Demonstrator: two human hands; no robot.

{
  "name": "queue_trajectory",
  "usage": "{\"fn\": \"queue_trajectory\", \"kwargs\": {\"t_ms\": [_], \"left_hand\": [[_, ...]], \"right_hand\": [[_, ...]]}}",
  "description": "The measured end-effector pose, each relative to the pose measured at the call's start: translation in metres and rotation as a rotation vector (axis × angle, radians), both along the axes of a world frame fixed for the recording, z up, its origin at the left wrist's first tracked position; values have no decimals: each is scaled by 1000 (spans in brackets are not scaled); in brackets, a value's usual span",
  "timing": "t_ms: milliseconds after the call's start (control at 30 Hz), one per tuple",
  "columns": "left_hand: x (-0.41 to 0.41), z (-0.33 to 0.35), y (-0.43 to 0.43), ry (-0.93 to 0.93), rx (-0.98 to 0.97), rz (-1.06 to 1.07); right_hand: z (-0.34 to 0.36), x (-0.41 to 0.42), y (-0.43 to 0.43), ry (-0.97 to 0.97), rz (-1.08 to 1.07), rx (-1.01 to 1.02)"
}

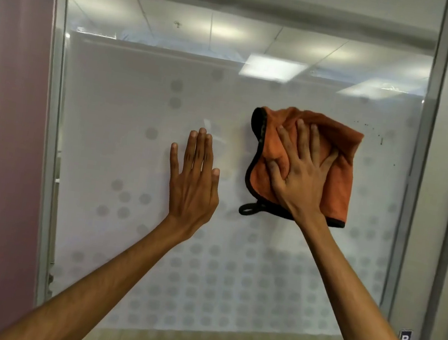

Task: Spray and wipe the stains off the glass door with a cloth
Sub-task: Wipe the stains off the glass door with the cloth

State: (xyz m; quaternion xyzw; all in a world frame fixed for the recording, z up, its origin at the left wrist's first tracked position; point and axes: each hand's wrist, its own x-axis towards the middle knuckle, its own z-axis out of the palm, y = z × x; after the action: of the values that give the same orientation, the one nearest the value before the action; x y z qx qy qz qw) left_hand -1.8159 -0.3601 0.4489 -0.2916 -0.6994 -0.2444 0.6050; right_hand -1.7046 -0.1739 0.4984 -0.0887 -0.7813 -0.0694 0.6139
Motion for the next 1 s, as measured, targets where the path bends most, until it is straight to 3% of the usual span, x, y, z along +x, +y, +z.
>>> {"fn": "queue_trajectory", "kwargs": {"t_ms": [167, 500, 767, 867, 1000], "left_hand": [[6, 10, 14, 12, 15, -3], [24, -10, 39, 7, 9, -20], [29, -1, 57, 14, 20, 13], [31, 2, 62, 22, 31, 11], [31, 2, 65, 28, 35, 7]], "right_hand": [[11, -3, -5, 14, 46, -21], [-94, 26, 51, -77, 60, 74], [7, 41, 85, 75, 33, -223], [54, 37, 79, 78, 23, -209], [58, 22, 62, 48, 43, -53]]}}
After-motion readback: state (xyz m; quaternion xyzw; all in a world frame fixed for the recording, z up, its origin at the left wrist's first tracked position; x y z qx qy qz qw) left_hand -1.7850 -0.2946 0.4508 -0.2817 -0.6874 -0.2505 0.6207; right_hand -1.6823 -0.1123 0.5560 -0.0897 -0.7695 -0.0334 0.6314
